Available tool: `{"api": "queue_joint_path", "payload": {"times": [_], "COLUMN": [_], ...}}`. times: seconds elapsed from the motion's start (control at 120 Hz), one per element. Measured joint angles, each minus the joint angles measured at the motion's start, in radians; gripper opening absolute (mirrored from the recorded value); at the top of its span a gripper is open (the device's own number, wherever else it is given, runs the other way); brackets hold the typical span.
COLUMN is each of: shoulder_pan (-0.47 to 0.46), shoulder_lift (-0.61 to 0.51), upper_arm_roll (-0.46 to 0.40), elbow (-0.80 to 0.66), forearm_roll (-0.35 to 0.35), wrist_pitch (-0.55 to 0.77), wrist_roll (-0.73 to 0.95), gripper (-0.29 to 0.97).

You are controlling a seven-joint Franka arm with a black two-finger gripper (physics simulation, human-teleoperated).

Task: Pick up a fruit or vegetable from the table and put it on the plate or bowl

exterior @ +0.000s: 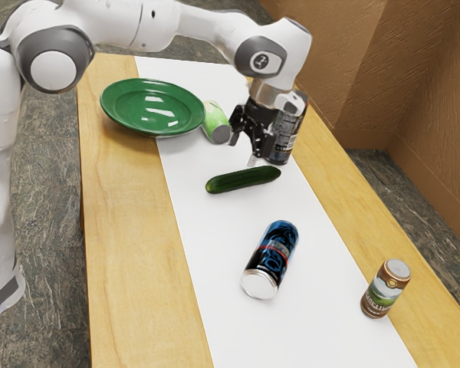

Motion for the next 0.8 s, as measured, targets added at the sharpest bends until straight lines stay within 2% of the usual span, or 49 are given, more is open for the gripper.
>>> {"api": "queue_joint_path", "payload": {"times": [0.4,0.8], "shoulder_pan": [0.005,0.002], "shoulder_lift": [0.010,0.059], "upper_arm_roll": [0.011,0.030], "elbow": [-0.100,-0.109], "forearm_roll": [-0.022,-0.024], "wrist_pitch": [0.116,0.198], "wrist_roll": [-0.036,-0.026], "gripper": [0.68,0.68]}}
